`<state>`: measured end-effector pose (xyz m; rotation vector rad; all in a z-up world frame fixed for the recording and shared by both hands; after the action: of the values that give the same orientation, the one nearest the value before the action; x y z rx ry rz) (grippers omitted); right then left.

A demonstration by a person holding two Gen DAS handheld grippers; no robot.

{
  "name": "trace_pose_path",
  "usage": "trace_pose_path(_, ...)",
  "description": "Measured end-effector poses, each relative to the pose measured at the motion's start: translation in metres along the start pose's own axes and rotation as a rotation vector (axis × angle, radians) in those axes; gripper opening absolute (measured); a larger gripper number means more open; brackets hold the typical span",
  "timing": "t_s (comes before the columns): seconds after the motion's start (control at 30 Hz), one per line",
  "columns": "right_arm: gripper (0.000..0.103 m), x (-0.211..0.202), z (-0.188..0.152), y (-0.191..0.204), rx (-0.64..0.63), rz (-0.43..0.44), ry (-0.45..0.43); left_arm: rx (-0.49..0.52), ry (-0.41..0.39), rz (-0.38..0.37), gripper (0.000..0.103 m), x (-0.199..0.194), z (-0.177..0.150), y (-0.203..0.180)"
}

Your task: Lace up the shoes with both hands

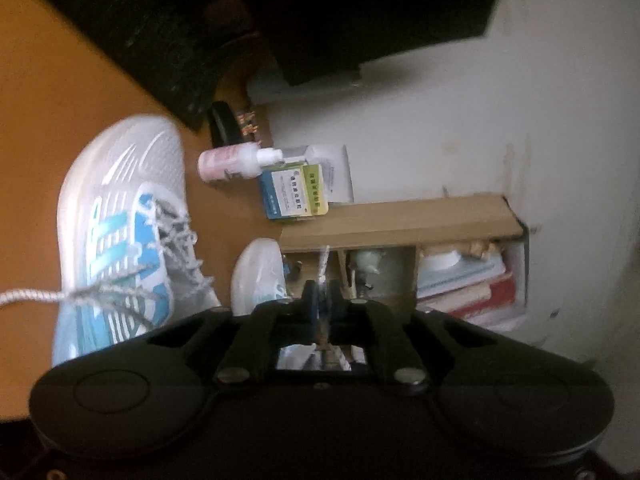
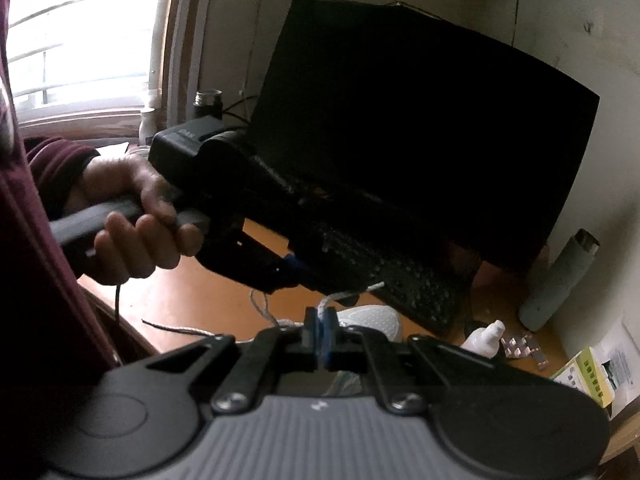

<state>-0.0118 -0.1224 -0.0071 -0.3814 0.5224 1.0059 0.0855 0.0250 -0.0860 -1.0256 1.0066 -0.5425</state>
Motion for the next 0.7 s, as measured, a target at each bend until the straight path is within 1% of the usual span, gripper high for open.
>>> trace_pose_path(0.03, 0.003, -0.001, 0.000, -0.001, 0.007, 0.000, -0.002, 0.047, -0.016, 0.009, 0.001, -0.003, 0.001, -0.006)
trace_pose_path(0.13, 0.003, -0.001, -0.002, -0.004, 0.039, -0.007, -0.012, 0.142, -0.052, 0.036, 0.000, -0.010, 0.002, -0.018)
trace_pose_path(0.2, 0.004, -0.002, -0.003, -0.007, 0.077, 0.003, -0.027, 0.236, -0.084, 0.071, 0.001, -0.015, 0.002, -0.027)
trace_pose_path(0.23, 0.008, -0.002, -0.003, -0.009, 0.092, 0.004, -0.031, 0.295, -0.105, 0.097, 0.001, -0.017, 0.002, -0.031)
trace_pose_path(0.27, 0.020, -0.002, -0.004, -0.013, 0.131, 0.011, -0.035, 0.372, -0.132, 0.138, 0.001, -0.018, 0.000, -0.036)
trace_pose_path(0.33, 0.036, -0.006, -0.006, -0.022, 0.223, 0.033, -0.061, 0.526, -0.186, 0.220, 0.001, -0.021, -0.003, -0.047)
trace_pose_path(0.37, 0.037, -0.009, -0.006, -0.029, 0.296, 0.058, -0.090, 0.583, -0.205, 0.250, 0.001, -0.022, -0.004, -0.052)
trace_pose_path(0.4, 0.037, -0.013, -0.006, -0.037, 0.368, 0.080, -0.123, 0.612, -0.208, 0.258, 0.001, -0.021, -0.006, -0.054)
trace_pose_path(0.43, 0.037, -0.015, -0.007, -0.042, 0.411, 0.091, -0.144, 0.662, -0.212, 0.270, 0.001, -0.020, -0.010, -0.058)
trace_pose_path(0.5, 0.037, -0.019, -0.005, -0.061, 0.553, 0.111, -0.198, 0.746, -0.213, 0.277, 0.001, -0.019, -0.019, -0.066)
trace_pose_path(0.53, 0.037, -0.019, -0.005, -0.067, 0.601, 0.119, -0.217, 0.793, -0.210, 0.278, 0.001, -0.018, -0.025, -0.071)
trace_pose_path(0.6, 0.037, -0.018, -0.001, -0.085, 0.717, 0.145, -0.267, 0.836, -0.205, 0.285, 0.001, -0.015, -0.031, -0.073)
trace_pose_path(0.7, 0.037, -0.014, 0.002, -0.100, 0.817, 0.184, -0.319, 0.881, -0.189, 0.282, 0.001, -0.011, -0.041, -0.075)
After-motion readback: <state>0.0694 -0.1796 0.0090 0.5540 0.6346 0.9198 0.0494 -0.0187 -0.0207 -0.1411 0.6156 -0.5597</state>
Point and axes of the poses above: each gripper's, at about its wrist camera, not at the fingertips, and x roughly the way its jaws point, y to its left, z to its top, the point moved 7 cm from there along x, roughly the way its jaws point, and after that the axes turned 13 degrees about z, right-handed, at the moved point
